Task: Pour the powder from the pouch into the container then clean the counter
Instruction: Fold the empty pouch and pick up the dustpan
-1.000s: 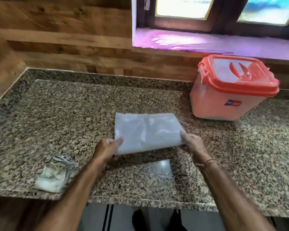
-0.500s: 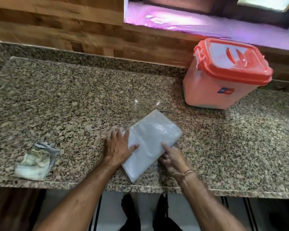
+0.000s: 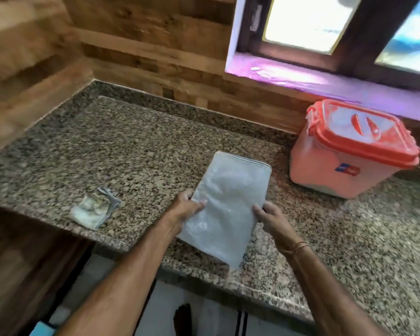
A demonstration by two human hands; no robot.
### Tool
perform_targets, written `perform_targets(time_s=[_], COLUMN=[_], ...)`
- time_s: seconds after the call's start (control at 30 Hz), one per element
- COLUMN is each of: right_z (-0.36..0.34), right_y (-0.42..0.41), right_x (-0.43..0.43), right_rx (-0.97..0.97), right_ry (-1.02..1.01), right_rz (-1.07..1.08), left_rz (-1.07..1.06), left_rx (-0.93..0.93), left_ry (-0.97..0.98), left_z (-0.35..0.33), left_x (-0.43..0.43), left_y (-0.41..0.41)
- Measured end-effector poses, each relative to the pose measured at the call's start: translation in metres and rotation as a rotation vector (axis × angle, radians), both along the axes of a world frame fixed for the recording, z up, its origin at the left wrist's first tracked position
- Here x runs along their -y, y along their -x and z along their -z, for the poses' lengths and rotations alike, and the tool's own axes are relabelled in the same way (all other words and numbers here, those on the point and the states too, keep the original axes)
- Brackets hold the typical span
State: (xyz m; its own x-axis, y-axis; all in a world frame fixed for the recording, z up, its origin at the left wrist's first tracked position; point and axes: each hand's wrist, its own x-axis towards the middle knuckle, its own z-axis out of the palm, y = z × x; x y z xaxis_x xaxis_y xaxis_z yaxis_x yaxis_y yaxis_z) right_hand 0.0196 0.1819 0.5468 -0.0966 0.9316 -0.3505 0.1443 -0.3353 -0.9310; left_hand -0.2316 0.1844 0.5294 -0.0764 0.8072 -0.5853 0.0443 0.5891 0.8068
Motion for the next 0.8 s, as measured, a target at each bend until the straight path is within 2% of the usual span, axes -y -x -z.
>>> perform_targets(time_s=[0.13, 0.27, 0.47, 0.67, 0.8], right_z=[-0.010, -0.018, -0.022, -0.028, -0.022], right_y=[0.002, 0.021, 0.064, 0.135, 0.199], right_x=[0.010, 0.032, 0.074, 0.122, 0.162], right_rx=[0.007, -0.076, -0.206, -0.186, -0.230], right_ry=[-0.124, -0.129, -0.109, -0.065, 0.037], right_rz=[-0.081, -0.183, -0.353, -0.482, -0.594], left_rz=[-0.181, -0.311, -0.522, -0.786, -0.919], left_rx=[-0.033, -0.190, -0.151, -0.082, -0.091], left_ry=[-0.061, -0.108, -0.158, -0.169, -0.221], left_z=[-0.027, -0.050, -0.059, -0.046, -0.030], left_x=[0.041, 0.094, 0.175, 0.255, 0.319], left_y=[0.000, 0.011, 0.036, 0.076, 0.114])
